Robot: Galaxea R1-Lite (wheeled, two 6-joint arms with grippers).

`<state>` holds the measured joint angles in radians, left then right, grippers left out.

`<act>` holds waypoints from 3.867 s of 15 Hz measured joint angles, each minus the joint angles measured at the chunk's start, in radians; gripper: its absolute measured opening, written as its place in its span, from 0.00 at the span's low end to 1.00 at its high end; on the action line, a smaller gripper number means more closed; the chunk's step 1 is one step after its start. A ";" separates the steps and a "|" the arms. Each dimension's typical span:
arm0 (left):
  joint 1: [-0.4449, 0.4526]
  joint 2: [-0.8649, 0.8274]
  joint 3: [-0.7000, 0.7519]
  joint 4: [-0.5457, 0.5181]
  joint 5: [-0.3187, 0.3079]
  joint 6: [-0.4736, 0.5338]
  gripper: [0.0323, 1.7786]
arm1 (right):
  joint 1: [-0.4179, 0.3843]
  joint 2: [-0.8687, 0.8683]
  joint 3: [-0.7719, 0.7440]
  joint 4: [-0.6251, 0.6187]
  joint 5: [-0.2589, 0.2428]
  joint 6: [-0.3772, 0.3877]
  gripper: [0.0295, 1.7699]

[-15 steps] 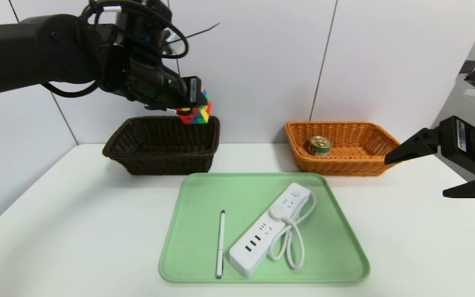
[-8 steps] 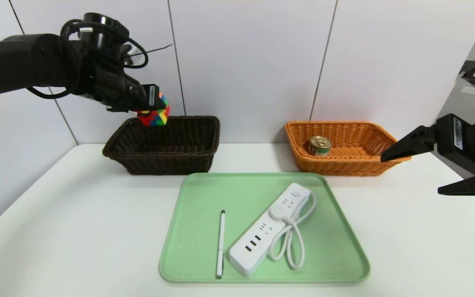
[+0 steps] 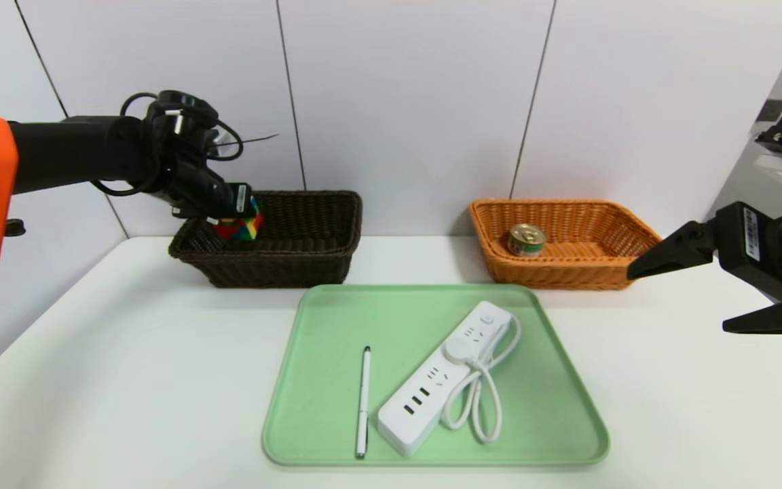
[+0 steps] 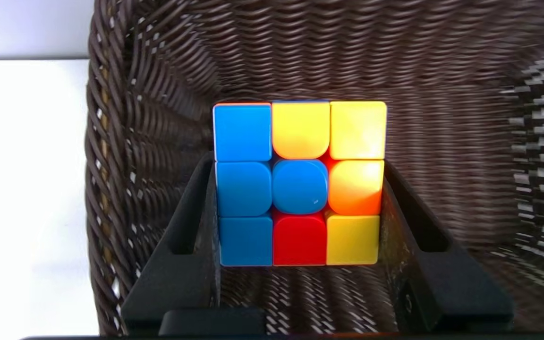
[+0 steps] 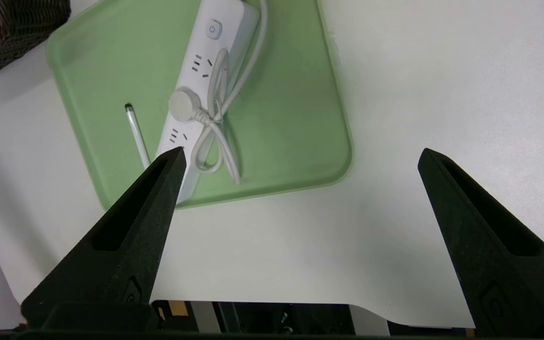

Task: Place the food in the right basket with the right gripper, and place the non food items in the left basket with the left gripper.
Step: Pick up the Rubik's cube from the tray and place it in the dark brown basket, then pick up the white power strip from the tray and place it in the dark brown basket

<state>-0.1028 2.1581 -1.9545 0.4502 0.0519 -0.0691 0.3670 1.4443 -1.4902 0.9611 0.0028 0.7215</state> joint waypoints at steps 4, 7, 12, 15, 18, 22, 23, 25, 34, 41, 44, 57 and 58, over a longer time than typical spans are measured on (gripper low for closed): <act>0.029 0.059 0.000 -0.032 0.000 0.021 0.51 | 0.000 -0.001 0.012 0.000 0.000 0.000 0.96; 0.030 0.087 0.000 -0.042 -0.001 0.021 0.51 | -0.001 0.006 0.013 -0.001 0.001 0.000 0.96; 0.024 0.101 0.000 -0.046 -0.001 0.023 0.51 | 0.000 0.013 0.017 -0.004 0.001 0.000 0.96; 0.023 0.102 0.000 -0.062 -0.001 0.021 0.64 | 0.001 0.015 0.018 -0.005 0.001 0.000 0.96; 0.015 0.084 0.000 -0.074 -0.003 0.020 0.75 | 0.001 0.013 0.022 -0.005 0.001 0.004 0.96; -0.051 -0.040 0.000 -0.065 -0.002 0.016 0.83 | 0.001 0.011 0.033 -0.006 0.001 0.014 0.96; -0.084 -0.084 0.000 -0.060 -0.002 0.016 0.84 | 0.001 0.011 0.033 -0.008 0.001 0.013 0.96; -0.186 -0.177 0.000 -0.015 -0.010 0.012 0.87 | 0.001 0.011 0.031 -0.023 0.001 0.014 0.96; -0.595 -0.331 0.031 0.296 -0.240 -0.394 0.93 | -0.001 0.004 0.027 -0.029 -0.001 0.012 0.96; -0.761 -0.357 0.337 0.054 -0.240 -0.461 0.94 | -0.052 0.029 -0.019 -0.034 0.003 -0.070 0.96; -0.800 -0.360 0.366 -0.006 -0.241 -0.552 0.95 | -0.067 0.054 -0.027 -0.035 0.006 -0.065 0.96; -0.816 -0.274 0.367 -0.045 -0.371 -0.607 0.95 | -0.070 0.064 0.002 -0.034 0.000 -0.058 0.96; -0.816 -0.260 0.367 -0.045 -0.370 -0.601 0.95 | -0.070 0.062 0.006 -0.033 -0.001 -0.059 0.96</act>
<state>-0.9187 1.8979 -1.5879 0.4049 -0.3179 -0.6706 0.2972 1.5066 -1.4840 0.9279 0.0013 0.6628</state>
